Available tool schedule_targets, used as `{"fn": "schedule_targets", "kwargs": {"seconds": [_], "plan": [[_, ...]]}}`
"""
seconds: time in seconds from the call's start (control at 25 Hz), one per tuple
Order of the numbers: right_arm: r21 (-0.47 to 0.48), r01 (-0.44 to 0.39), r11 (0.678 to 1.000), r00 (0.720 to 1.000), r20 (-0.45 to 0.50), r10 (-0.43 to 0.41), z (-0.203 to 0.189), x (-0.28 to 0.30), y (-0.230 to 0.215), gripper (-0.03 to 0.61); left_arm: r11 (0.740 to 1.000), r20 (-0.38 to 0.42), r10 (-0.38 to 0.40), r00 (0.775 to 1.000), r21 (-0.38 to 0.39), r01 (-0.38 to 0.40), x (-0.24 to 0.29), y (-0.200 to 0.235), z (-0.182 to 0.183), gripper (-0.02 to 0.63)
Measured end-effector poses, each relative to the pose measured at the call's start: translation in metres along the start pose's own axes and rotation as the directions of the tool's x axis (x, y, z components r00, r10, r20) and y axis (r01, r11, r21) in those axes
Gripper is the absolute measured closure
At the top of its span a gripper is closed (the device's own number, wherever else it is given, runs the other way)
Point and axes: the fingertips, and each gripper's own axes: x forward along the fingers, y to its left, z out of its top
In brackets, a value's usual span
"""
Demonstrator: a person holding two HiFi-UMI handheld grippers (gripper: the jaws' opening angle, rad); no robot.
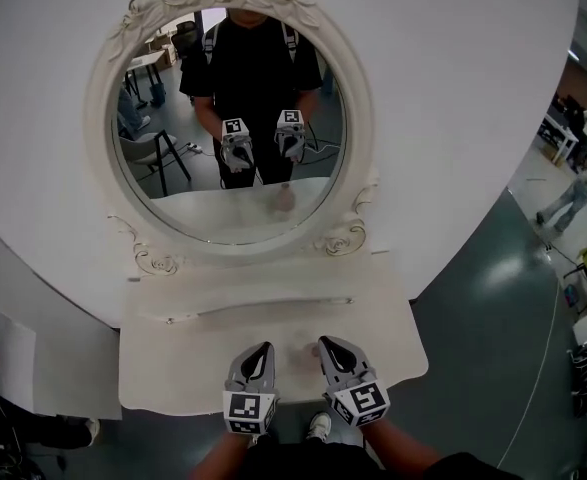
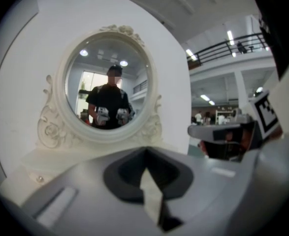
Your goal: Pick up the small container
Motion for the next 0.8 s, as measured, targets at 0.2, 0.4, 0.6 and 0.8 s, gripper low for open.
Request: {"fn": "schedule_targets", "kwargs": {"seconds": [0.2, 0.4, 0.6, 0.8], "plan": [[0.002, 0.029, 1.0, 0.995, -0.097, -0.029, -0.031, -0.007, 0.001, 0.574, 0.999, -0.028, -0.043, 0.999, -0.017, 0.042, 0.002, 0.001, -0.014, 0.606], [0.015, 0.064, 0.998, 0.977, -0.204, -0.06, -0.071, -0.027, 0.003, 0.572, 0.997, -0.074, -0.073, 0.995, -0.023, 0.072, 0.004, -0.002, -0.03, 0.606], [0.032, 0.087, 0.996, 0.953, -0.293, -0.073, -0.107, -0.039, 0.005, 0.556, 0.995, -0.127, -0.093, 0.987, -0.045, 0.088, -0.001, -0.006, -0.054, 0.606], [0.042, 0.091, 0.995, 0.914, -0.4, -0.067, -0.147, -0.03, 0.003, 0.358, 0.993, -0.157, -0.112, 0.981, -0.049, 0.105, -0.001, -0.011, -0.069, 0.606]]}}
